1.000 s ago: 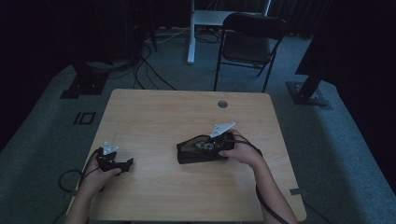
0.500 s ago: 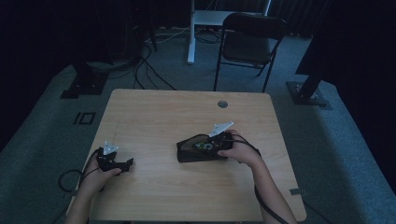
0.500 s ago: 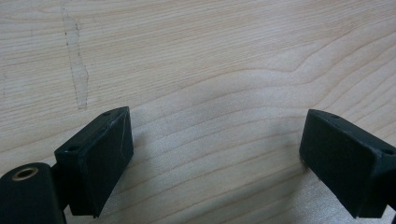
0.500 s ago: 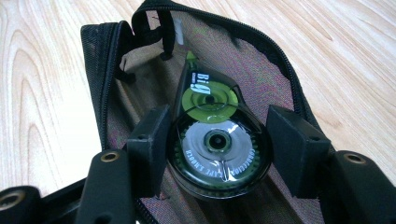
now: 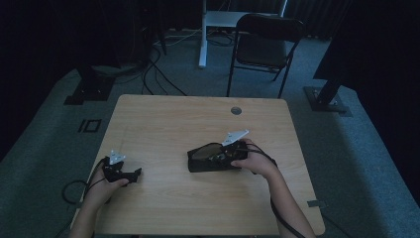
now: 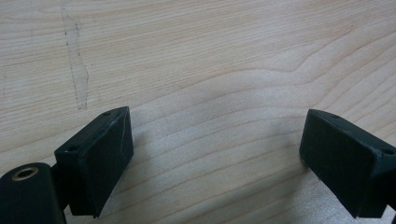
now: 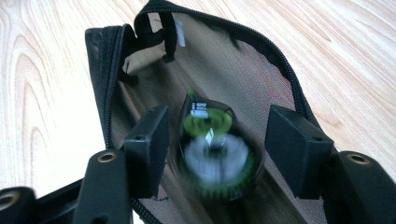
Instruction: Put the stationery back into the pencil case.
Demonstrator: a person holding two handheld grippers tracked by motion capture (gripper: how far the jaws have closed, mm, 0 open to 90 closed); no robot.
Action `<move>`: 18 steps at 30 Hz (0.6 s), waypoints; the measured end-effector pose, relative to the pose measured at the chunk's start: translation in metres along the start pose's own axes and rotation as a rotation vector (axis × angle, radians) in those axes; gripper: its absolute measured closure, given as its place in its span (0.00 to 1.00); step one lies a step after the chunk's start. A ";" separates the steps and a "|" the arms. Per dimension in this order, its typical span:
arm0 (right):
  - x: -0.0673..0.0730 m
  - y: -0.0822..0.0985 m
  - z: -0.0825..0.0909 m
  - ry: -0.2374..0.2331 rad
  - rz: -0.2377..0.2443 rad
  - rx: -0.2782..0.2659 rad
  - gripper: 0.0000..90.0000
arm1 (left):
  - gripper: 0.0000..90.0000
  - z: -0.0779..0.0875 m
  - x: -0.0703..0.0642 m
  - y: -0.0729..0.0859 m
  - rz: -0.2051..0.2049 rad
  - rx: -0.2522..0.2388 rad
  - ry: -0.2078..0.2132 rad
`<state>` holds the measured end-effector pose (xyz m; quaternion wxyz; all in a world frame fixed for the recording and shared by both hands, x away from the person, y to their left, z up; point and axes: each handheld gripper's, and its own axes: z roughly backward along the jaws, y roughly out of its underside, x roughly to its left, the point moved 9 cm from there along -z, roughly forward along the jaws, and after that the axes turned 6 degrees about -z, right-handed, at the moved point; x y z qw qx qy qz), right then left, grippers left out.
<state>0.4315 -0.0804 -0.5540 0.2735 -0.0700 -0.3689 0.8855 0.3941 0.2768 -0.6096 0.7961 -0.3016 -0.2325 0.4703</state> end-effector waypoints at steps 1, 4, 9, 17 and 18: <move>0.000 0.000 0.000 -0.001 -0.007 -0.004 0.43 | 0.11 0.000 0.000 0.000 0.000 0.000 0.000; 0.000 0.000 0.001 0.000 -0.013 -0.008 0.42 | 0.11 0.000 0.000 0.000 0.000 0.000 0.000; 0.001 -0.001 0.005 -0.005 -0.025 -0.019 0.40 | 0.11 0.000 0.000 0.000 0.000 0.001 0.000; 0.002 -0.004 0.010 -0.006 -0.057 -0.049 0.37 | 0.11 0.000 0.000 0.000 0.000 0.000 0.000; 0.002 -0.004 0.011 -0.003 -0.064 -0.049 0.37 | 0.11 0.000 0.000 0.000 0.000 0.000 0.000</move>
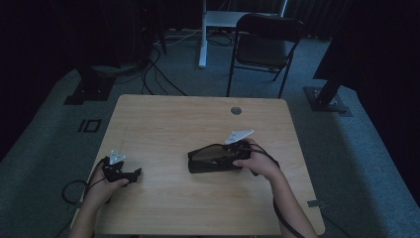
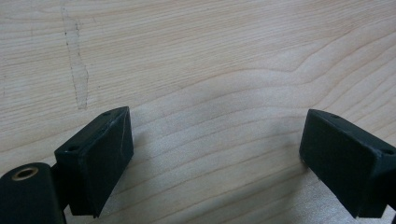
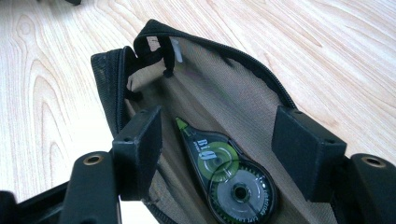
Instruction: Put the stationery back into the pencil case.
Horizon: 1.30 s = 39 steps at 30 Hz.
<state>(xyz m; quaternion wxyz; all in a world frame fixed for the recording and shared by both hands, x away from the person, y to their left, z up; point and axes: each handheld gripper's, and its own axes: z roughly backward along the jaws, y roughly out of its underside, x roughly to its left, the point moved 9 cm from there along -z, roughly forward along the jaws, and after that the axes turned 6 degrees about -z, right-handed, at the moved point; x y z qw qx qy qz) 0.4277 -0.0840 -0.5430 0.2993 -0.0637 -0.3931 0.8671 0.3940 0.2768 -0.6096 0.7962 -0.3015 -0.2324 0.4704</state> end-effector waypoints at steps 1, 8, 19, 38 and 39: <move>-0.001 0.000 0.000 0.006 -0.007 -0.004 0.37 | 0.11 0.000 0.000 0.000 0.000 0.000 0.000; 0.004 -0.003 0.007 0.028 -0.060 -0.055 0.34 | 0.11 0.000 0.000 0.000 0.000 0.000 0.000; 0.005 -0.004 0.020 0.084 -0.214 -0.200 0.33 | 0.11 0.000 0.000 0.000 0.000 0.000 0.000; 0.026 0.008 0.042 0.126 -0.154 -0.247 0.26 | 0.11 0.000 0.000 0.000 0.002 -0.001 0.000; 0.025 0.008 0.043 0.131 -0.154 -0.250 0.26 | 0.11 0.000 0.000 0.000 0.002 -0.001 0.000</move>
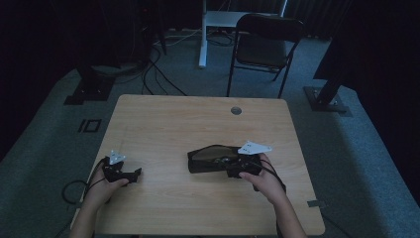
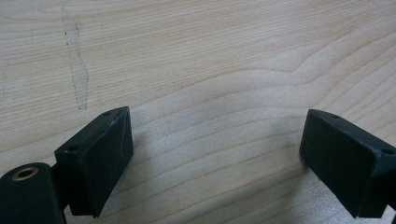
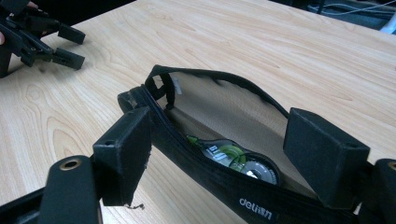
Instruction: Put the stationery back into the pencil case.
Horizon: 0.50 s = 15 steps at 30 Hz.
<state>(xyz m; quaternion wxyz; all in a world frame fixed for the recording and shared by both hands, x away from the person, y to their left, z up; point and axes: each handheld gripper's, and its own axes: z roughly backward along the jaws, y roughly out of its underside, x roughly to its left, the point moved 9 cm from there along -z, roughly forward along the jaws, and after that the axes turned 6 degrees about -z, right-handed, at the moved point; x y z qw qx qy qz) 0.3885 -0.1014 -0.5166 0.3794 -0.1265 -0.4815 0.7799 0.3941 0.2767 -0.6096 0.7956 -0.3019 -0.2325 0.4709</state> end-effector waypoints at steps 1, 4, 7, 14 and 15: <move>0.000 0.000 0.001 0.004 0.002 -0.005 0.26 | 0.11 0.000 0.000 0.000 -0.001 0.001 0.000; -0.002 0.001 0.007 0.009 0.006 -0.018 0.24 | 0.11 0.000 0.000 0.000 -0.001 0.001 0.000; -0.003 0.002 0.012 0.014 0.013 -0.033 0.24 | 0.11 0.000 0.000 0.000 -0.001 0.001 0.000; -0.008 0.006 0.029 0.026 0.023 -0.060 0.24 | 0.11 0.000 0.000 0.000 -0.001 0.001 0.000; -0.008 0.006 0.031 0.026 0.027 -0.063 0.24 | 0.11 0.000 0.000 0.000 -0.001 0.001 0.000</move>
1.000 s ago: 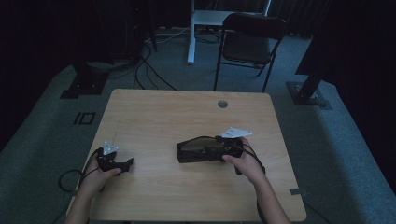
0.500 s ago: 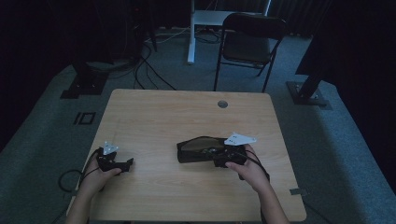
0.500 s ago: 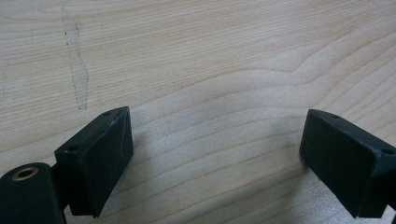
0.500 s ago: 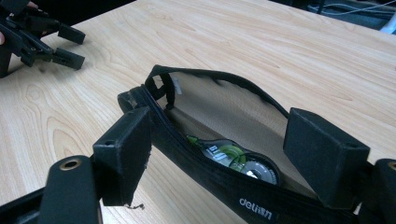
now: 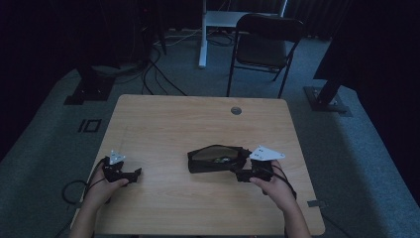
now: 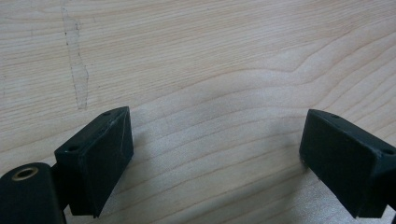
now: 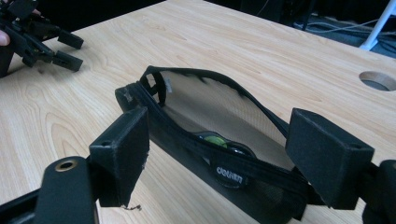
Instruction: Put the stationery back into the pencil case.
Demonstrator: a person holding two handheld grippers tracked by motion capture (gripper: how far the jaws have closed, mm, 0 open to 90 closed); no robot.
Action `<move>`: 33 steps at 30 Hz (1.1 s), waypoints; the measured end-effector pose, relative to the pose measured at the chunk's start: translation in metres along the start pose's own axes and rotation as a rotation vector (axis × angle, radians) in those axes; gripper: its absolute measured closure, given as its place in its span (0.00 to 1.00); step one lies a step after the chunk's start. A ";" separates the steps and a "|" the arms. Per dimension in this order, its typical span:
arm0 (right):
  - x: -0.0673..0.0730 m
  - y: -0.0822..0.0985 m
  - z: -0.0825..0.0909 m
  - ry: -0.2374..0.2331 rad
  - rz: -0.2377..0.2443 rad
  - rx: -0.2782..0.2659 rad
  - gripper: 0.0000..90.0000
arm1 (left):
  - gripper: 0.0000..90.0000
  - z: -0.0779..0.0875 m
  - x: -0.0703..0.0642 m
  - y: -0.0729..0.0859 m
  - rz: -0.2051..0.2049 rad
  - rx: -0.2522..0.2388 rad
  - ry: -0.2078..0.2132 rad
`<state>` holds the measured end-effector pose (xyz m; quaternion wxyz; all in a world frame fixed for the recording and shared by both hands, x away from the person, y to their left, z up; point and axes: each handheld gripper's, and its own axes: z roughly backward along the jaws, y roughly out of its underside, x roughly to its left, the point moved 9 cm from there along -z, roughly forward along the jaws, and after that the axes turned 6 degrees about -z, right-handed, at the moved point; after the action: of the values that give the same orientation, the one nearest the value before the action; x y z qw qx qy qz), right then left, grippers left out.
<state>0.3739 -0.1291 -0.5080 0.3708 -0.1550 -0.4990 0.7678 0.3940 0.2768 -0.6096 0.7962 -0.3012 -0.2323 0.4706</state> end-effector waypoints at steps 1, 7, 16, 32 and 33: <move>-0.001 0.001 0.002 0.001 0.004 -0.002 0.24 | 0.11 0.000 0.000 0.000 0.000 0.000 0.000; -0.009 0.008 0.014 0.030 -0.013 -0.010 0.23 | 0.11 0.000 0.000 0.000 0.000 0.000 0.000; -0.032 0.027 0.036 0.093 -0.067 -0.028 0.22 | 0.11 0.000 0.000 0.000 0.000 0.000 0.000; -0.081 0.078 0.045 0.270 -0.161 0.056 0.19 | 0.11 0.000 0.000 0.000 0.000 -0.001 -0.001; -0.084 0.081 0.046 0.283 -0.167 0.061 0.19 | 0.11 0.000 0.000 0.000 0.000 -0.001 0.000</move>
<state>0.3696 -0.2378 -0.5695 0.5044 -0.2085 -0.4293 0.7197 0.3940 0.2768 -0.6096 0.7960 -0.3014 -0.2326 0.4705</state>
